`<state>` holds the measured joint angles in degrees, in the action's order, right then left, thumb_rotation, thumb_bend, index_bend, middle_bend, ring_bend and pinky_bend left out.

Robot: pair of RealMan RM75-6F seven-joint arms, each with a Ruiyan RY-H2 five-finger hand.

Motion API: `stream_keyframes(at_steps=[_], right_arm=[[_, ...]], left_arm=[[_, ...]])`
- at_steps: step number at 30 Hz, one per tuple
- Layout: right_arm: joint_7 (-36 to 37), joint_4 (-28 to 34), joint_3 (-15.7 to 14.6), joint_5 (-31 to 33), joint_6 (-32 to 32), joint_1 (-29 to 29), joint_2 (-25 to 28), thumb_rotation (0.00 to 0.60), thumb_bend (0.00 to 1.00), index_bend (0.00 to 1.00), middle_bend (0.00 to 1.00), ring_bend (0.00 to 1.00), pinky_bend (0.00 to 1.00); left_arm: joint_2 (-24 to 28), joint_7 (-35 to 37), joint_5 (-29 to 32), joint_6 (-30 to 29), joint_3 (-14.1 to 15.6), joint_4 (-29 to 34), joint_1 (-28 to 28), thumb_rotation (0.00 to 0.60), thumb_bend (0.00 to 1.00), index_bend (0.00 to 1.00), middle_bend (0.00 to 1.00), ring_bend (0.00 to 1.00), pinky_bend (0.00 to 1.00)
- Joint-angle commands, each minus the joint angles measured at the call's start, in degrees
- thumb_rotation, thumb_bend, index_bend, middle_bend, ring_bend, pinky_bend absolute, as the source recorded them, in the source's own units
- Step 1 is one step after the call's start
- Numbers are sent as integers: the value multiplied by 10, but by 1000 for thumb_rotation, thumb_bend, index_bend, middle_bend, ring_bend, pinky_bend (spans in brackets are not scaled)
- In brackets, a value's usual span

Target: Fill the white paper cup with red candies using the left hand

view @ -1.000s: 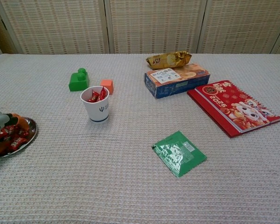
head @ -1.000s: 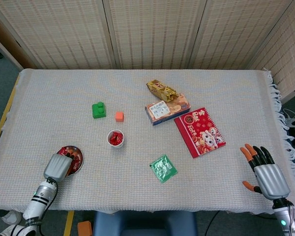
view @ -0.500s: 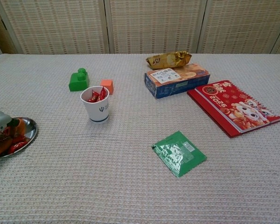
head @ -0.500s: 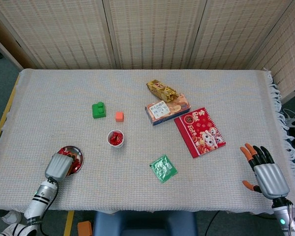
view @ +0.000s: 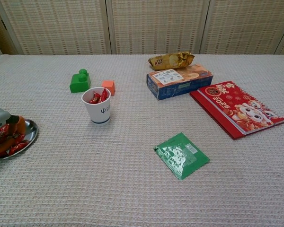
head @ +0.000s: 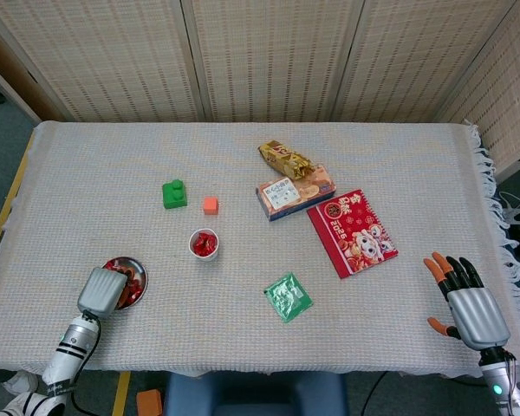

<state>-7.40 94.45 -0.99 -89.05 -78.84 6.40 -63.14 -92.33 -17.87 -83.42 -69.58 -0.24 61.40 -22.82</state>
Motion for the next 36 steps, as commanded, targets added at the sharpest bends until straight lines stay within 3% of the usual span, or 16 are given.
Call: stream_keyframes(at_steps=[1, 12, 22, 28, 36], right_arm=[[1, 0, 0, -1, -1, 0, 0, 600, 62, 0, 0, 0, 0], [6, -1, 0, -3, -3, -1, 2, 600, 62, 0, 0, 0, 0], [5, -1, 1, 1, 1, 1, 1, 600, 62, 0, 0, 0, 0], [8, -2, 2, 4, 2, 1, 3, 600, 62, 0, 0, 0, 0], [17, -3, 4, 6, -1, 0, 7, 600, 62, 0, 0, 0, 0]], left_arm=[[8, 6, -3, -10, -7, 11, 0, 600, 408, 625, 657, 805, 1000], [45, 1, -2, -24, -37, 92, -14, 600, 412, 633, 669, 808, 1000], [57, -62, -2, 1, -93, 190, -80, 600, 411, 633, 665, 808, 1000], [28, -102, 23, 33, -127, 202, -126, 600, 411, 635, 665, 808, 1000], [-13, -140, 54, 60, -140, 173, -166, 600, 413, 635, 661, 808, 1000]])
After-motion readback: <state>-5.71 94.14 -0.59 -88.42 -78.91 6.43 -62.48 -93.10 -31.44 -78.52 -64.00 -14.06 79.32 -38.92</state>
